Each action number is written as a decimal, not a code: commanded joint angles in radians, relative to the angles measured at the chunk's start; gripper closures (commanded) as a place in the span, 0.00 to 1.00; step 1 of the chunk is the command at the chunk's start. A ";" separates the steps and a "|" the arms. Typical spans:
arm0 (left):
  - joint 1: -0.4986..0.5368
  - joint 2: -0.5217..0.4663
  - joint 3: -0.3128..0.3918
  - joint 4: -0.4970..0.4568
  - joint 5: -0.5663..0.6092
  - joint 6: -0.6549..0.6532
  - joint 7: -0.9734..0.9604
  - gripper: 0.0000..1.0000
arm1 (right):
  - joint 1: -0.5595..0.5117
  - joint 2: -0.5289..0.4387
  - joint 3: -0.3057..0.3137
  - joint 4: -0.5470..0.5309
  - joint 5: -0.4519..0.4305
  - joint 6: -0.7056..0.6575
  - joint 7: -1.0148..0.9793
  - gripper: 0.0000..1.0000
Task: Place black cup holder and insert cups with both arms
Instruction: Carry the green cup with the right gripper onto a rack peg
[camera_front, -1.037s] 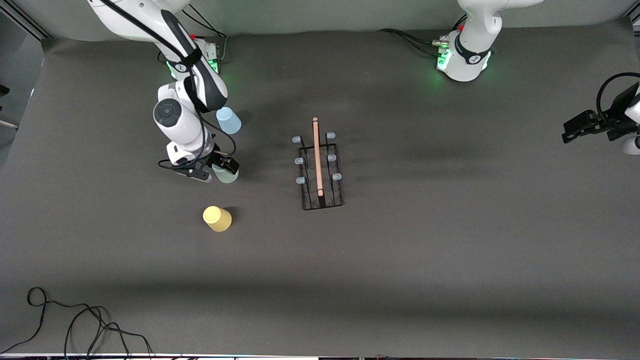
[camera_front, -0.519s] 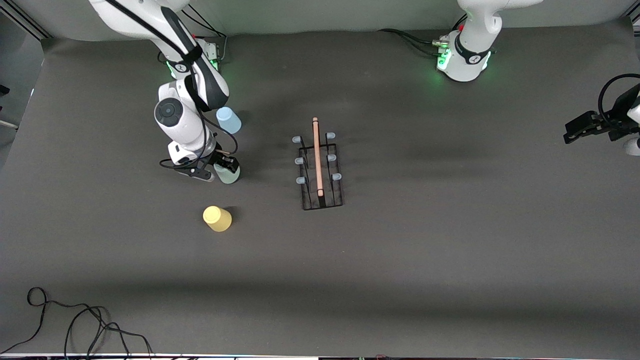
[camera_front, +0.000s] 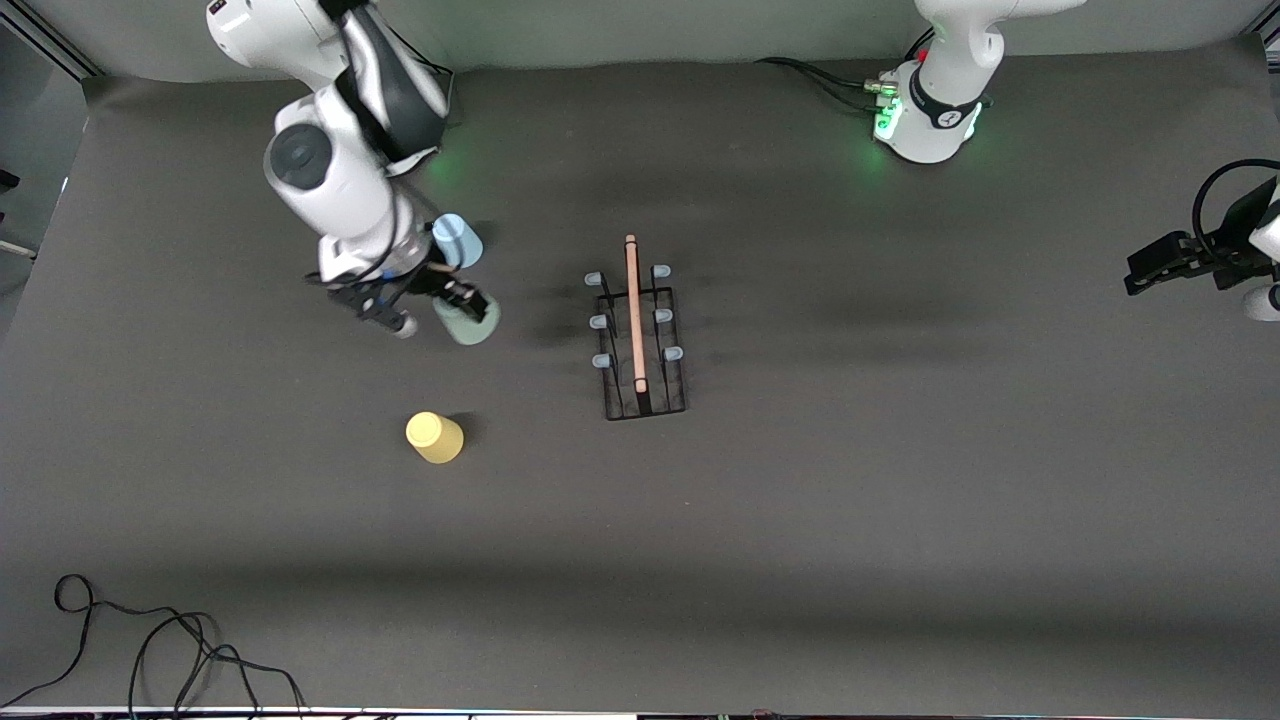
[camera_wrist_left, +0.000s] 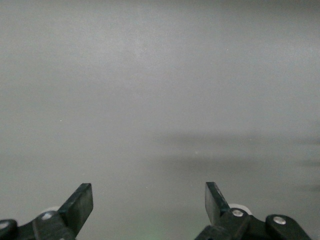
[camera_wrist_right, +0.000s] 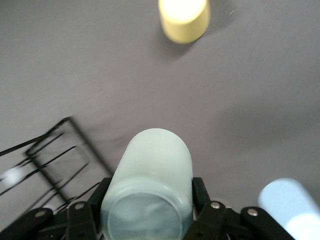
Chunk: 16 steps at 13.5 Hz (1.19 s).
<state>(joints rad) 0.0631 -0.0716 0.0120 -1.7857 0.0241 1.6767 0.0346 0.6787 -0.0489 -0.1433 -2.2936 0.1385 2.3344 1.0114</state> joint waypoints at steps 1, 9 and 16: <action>0.000 -0.011 -0.007 -0.009 0.000 -0.020 0.013 0.00 | 0.120 0.037 -0.007 0.060 0.010 -0.012 0.169 1.00; -0.005 -0.019 -0.015 0.005 0.000 -0.052 -0.004 0.00 | 0.269 0.125 -0.009 0.118 -0.004 0.003 0.346 1.00; -0.016 -0.022 -0.015 0.006 0.002 -0.078 -0.004 0.00 | 0.277 0.239 -0.009 0.174 -0.007 0.043 0.372 0.15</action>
<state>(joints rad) 0.0594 -0.0790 -0.0046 -1.7833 0.0235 1.6237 0.0346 0.9395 0.1588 -0.1396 -2.1509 0.1384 2.3689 1.3554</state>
